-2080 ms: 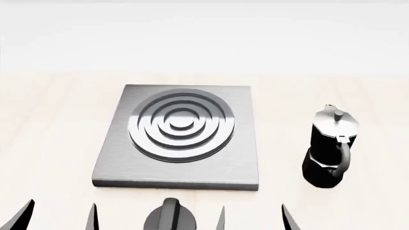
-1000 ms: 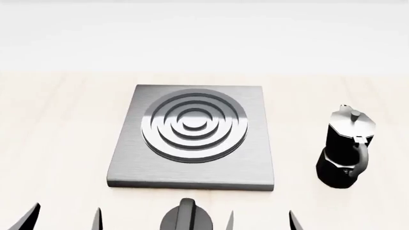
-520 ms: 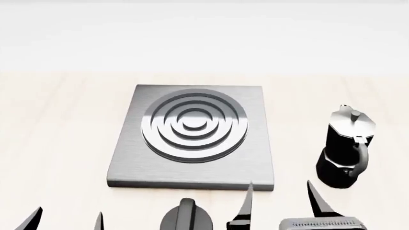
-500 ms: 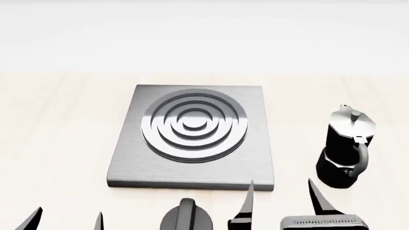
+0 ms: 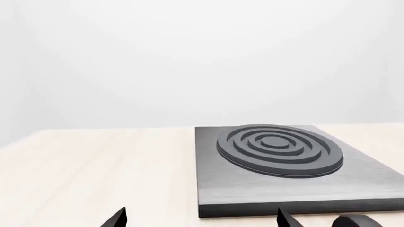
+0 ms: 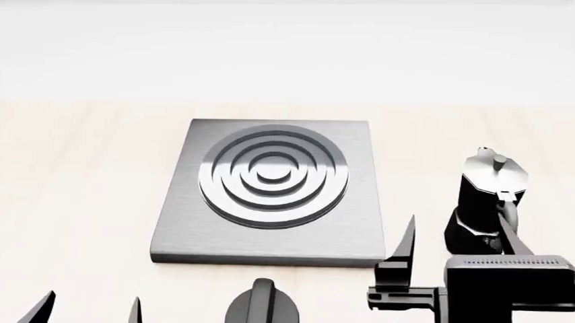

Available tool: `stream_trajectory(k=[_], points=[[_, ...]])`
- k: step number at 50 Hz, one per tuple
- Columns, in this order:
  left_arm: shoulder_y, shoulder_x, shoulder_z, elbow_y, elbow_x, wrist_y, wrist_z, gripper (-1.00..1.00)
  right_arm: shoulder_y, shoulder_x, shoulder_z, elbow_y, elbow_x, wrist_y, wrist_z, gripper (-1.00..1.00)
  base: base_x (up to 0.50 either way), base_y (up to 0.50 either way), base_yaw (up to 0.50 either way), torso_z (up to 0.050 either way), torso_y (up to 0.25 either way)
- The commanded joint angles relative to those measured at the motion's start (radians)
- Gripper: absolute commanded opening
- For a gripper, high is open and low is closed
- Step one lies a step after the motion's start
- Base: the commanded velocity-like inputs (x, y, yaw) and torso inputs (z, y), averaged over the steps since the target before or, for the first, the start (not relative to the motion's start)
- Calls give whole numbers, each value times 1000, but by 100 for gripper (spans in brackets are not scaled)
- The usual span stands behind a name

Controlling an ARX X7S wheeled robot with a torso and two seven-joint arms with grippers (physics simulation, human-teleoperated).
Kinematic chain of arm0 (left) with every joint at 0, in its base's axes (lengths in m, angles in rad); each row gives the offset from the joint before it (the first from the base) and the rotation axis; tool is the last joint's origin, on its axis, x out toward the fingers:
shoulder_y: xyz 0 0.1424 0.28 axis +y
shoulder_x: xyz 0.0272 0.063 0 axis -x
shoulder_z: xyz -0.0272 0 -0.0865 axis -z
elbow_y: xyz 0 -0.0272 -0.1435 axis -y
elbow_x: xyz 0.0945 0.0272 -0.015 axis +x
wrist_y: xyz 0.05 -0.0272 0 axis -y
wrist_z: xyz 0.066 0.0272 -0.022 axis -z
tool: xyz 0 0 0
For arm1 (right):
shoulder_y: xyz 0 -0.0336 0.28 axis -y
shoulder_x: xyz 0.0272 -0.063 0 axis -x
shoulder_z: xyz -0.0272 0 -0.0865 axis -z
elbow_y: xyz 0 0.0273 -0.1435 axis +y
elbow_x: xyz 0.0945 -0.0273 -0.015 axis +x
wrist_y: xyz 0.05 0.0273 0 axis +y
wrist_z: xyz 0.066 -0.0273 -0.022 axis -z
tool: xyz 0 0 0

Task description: Put the moka pot on the stove.

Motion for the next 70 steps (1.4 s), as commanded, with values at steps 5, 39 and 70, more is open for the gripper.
stream_trajectory(k=[5,39,70], points=[[-2,-14,7,11,-21,8,-8,100,61,39,36,-20,0,81,4,100,0,0,0,0,0],[-11,-40,31,0,-42,16,-33,100,205,62,149,307,157,-13,-88,100,0,0,0,0,0],[-11,-59,46,2,-59,23,-57,100,320,56,118,617,151,-124,-140,100,0,0,0,0,0]])
